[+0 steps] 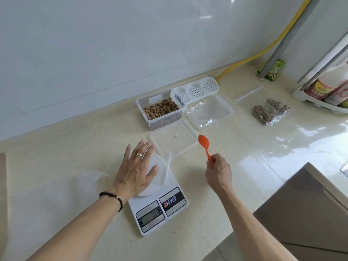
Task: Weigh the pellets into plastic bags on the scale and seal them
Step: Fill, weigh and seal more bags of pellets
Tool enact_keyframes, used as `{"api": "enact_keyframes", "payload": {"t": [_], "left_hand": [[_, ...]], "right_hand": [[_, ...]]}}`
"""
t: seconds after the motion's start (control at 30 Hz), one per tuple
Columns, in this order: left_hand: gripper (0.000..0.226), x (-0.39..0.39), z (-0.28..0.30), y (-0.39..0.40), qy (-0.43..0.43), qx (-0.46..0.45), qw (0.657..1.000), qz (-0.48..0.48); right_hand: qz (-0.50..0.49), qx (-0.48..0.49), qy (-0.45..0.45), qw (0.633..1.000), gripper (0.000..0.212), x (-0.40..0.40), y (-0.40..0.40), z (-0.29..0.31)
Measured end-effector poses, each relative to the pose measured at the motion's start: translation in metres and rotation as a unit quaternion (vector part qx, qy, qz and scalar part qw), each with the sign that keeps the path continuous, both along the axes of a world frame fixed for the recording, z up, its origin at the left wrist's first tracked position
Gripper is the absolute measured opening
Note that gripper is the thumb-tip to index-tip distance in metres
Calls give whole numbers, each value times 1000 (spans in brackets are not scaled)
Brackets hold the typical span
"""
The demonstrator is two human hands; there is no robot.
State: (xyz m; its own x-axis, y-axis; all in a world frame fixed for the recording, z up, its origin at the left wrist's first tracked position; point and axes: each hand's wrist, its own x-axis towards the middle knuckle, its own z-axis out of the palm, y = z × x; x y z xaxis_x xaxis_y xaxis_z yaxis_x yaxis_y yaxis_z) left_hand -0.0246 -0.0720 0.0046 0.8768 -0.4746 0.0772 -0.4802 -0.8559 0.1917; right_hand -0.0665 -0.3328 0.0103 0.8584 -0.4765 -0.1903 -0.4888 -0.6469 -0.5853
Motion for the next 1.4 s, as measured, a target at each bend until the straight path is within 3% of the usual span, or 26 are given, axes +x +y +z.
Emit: {"api": "enact_keyframes", "payload": {"t": [0.17, 0.3, 0.43, 0.53, 0.63, 0.7, 0.87, 0.97, 1.2, 1.4], "left_hand": [[61, 26, 6, 3, 43, 9, 999, 29], [55, 35, 10, 2, 86, 5, 995, 41], [49, 41, 19, -1, 117, 6, 991, 62], [31, 51, 36, -5, 128, -68, 986, 78], [23, 63, 65, -7, 214, -214, 947, 112], [25, 68, 82, -8, 254, -249, 928, 112], [25, 72, 113, -8, 270, -281, 914, 112], [24, 73, 126, -10, 259, -298, 911, 119], [23, 84, 149, 4, 271, -303, 908, 102], [25, 89, 153, 11, 265, -342, 897, 92]], "right_hand": [[-5, 216, 19, 976, 10, 23, 45, 20], [-4, 277, 86, 957, 17, 27, 61, 19], [22, 315, 40, 948, 3, 33, 63, 33], [71, 297, -1, 952, 4, 43, 58, 53], [115, 264, 12, 957, 12, 52, 48, 73], [142, 259, 34, 955, 19, 56, 41, 89], [211, 317, 55, 923, 22, 66, 33, 122], [271, 301, 70, 912, 17, 73, 33, 140], [271, 290, 11, 918, 12, 95, 19, 171], [333, 253, 36, 908, 13, 105, 28, 184]]}}
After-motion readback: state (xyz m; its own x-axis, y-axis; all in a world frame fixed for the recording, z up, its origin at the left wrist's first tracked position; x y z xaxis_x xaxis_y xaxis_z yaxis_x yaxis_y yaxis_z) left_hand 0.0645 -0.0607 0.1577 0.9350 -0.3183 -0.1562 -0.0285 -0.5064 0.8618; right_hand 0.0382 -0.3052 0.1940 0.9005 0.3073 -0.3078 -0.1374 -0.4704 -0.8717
